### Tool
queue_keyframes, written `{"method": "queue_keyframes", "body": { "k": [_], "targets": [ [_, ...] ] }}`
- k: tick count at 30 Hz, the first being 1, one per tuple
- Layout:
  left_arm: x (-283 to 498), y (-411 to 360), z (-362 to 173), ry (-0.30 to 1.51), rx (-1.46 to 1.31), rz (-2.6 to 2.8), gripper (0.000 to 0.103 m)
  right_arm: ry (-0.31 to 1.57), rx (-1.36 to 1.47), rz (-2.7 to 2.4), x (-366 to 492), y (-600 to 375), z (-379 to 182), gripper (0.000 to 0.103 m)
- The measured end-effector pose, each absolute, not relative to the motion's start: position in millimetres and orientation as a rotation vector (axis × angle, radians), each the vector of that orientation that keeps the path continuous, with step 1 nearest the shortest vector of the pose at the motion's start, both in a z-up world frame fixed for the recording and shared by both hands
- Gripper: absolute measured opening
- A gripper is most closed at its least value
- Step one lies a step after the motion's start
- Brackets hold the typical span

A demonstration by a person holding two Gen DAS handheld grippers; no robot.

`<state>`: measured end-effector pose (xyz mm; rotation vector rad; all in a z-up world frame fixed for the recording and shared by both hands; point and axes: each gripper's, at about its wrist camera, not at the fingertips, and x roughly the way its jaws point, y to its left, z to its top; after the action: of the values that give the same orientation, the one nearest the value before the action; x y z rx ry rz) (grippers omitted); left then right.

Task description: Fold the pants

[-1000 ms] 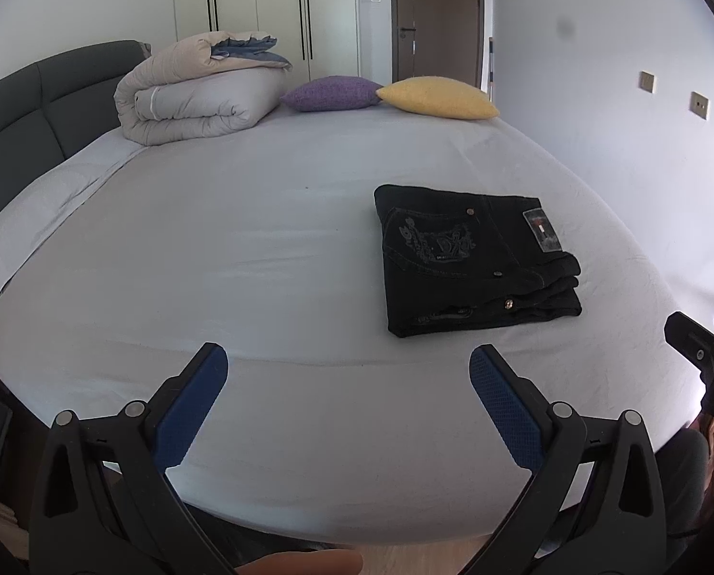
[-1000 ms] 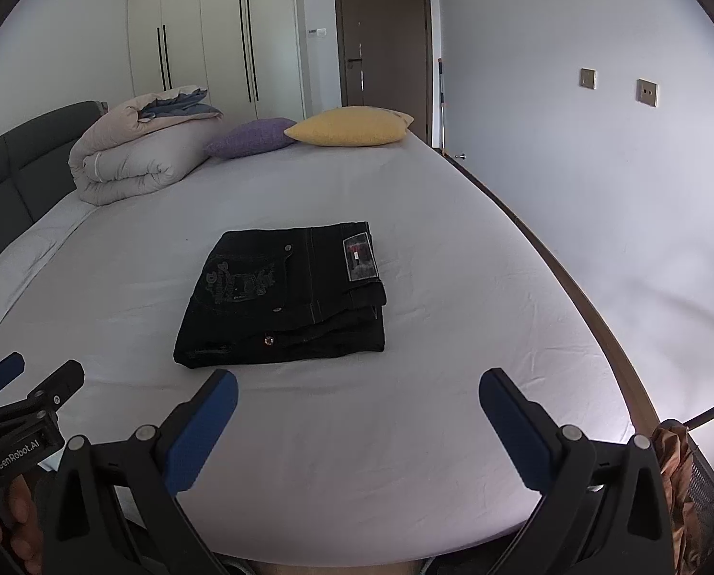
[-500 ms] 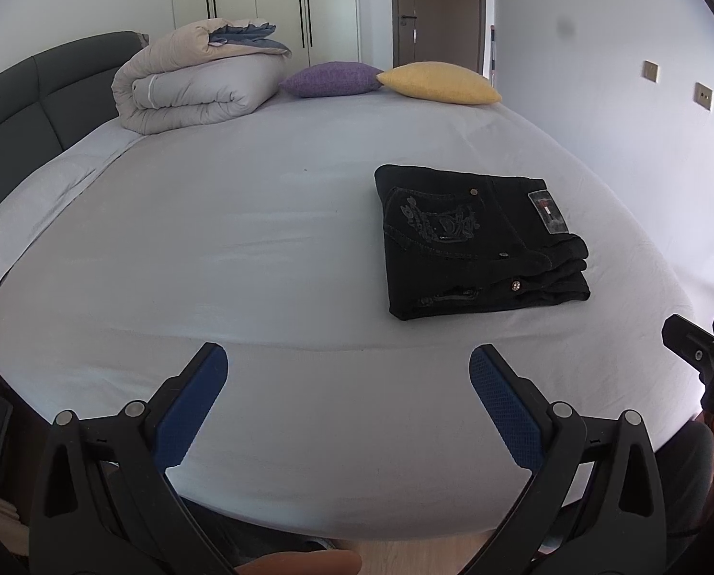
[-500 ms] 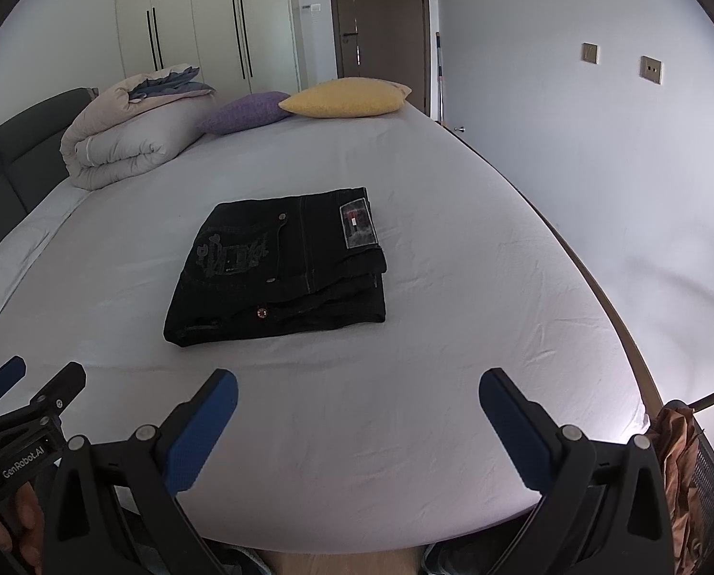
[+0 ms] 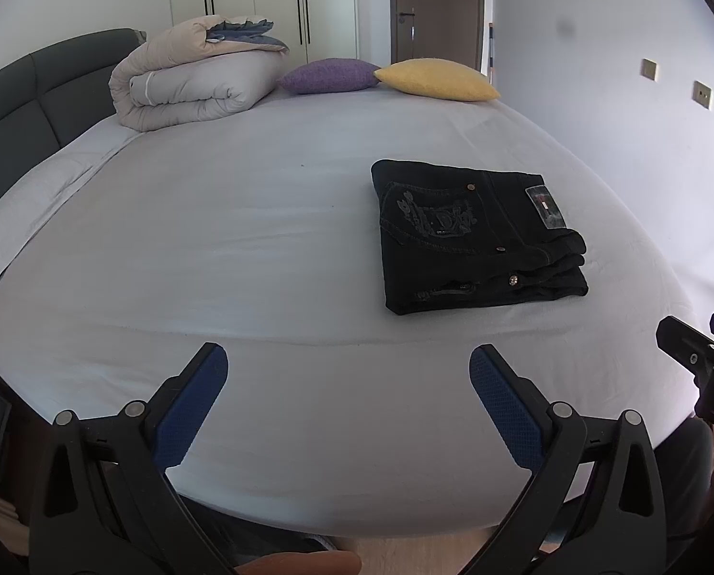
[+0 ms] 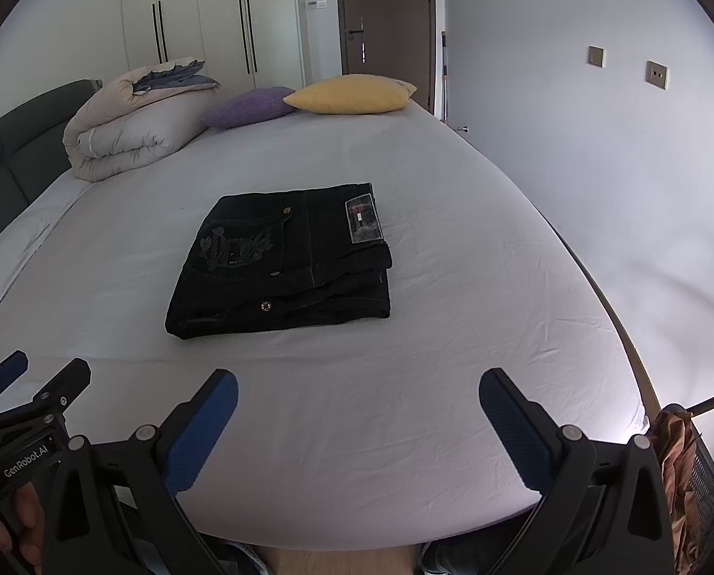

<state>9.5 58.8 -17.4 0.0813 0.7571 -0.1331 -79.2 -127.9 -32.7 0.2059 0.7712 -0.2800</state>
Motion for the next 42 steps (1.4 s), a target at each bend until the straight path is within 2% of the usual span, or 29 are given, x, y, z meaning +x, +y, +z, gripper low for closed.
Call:
{"method": "queue_keyframes", "body": {
  "k": [42],
  "targets": [
    [10.8,57.1,-25.9,0.774,0.081,-0.153,0.103,0.795,0.202,-0.276,-78.8,-122.7,-41.2,0.103]
  ]
}}
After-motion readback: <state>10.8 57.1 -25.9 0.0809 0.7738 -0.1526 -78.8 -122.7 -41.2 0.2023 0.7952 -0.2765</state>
